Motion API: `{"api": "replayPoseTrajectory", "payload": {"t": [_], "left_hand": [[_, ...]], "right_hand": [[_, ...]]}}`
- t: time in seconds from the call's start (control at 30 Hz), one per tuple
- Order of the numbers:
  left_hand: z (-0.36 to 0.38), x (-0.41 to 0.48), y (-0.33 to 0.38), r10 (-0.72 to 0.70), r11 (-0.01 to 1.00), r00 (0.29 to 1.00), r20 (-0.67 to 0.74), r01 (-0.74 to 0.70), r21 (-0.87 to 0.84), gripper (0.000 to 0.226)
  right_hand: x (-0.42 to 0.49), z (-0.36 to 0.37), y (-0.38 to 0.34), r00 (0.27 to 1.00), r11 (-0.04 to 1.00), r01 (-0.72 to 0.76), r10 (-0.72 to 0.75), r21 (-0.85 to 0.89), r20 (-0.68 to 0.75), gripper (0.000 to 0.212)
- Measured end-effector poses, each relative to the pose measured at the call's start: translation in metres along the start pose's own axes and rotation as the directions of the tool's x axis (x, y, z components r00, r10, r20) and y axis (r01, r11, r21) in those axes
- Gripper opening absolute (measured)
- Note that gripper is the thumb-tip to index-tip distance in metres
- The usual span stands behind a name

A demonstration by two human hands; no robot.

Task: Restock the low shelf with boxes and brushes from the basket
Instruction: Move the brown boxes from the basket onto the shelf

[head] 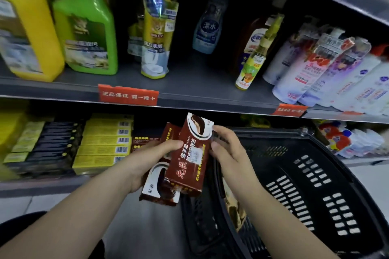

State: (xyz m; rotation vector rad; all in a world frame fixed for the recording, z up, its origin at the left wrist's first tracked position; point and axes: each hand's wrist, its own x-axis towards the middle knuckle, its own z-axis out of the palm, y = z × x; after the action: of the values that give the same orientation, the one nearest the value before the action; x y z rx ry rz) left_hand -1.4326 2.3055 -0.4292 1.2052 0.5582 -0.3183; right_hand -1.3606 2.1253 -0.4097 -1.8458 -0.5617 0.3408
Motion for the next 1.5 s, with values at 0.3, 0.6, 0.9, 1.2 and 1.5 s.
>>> {"api": "replayPoseTrajectory", "payload": {"t": [0.3,0.6,0.9,1.2,1.5], "left_hand": [[-0.062,-0.003,0.009,-0.078,0.971,0.997,-0.014,0.079,0.226,0.063],[-0.107,0.018,-0.006,-0.156,0.984,0.818,-0.554,0.174,-0.020,0.062],[-0.113,0.034,-0.018,-0.141,0.990,0.765,-0.628,0.089,-0.113,0.021],[-0.123,0.054,-0.022,-0.169,0.971,0.733,-0.659,0.007,-0.241,0.017],[-0.112,0.065,-0.018,-0.175,0.966,0.745,-0.643,0.003,-0.260,0.012]], "right_hand": [[0.097,0.033,-0.013,0.767,0.876,-0.225,0.430,-0.427,0.476,0.056],[0.170,0.040,0.035,0.754,0.780,-0.537,0.615,-0.321,0.232,0.023],[0.225,0.089,0.111,0.831,0.805,-0.391,0.517,-0.445,0.206,0.047],[0.248,0.114,0.150,0.773,0.634,-0.004,0.492,-0.773,0.400,0.055],[0.241,0.133,0.158,0.710,0.295,0.179,0.621,-0.938,0.331,0.065]]}}
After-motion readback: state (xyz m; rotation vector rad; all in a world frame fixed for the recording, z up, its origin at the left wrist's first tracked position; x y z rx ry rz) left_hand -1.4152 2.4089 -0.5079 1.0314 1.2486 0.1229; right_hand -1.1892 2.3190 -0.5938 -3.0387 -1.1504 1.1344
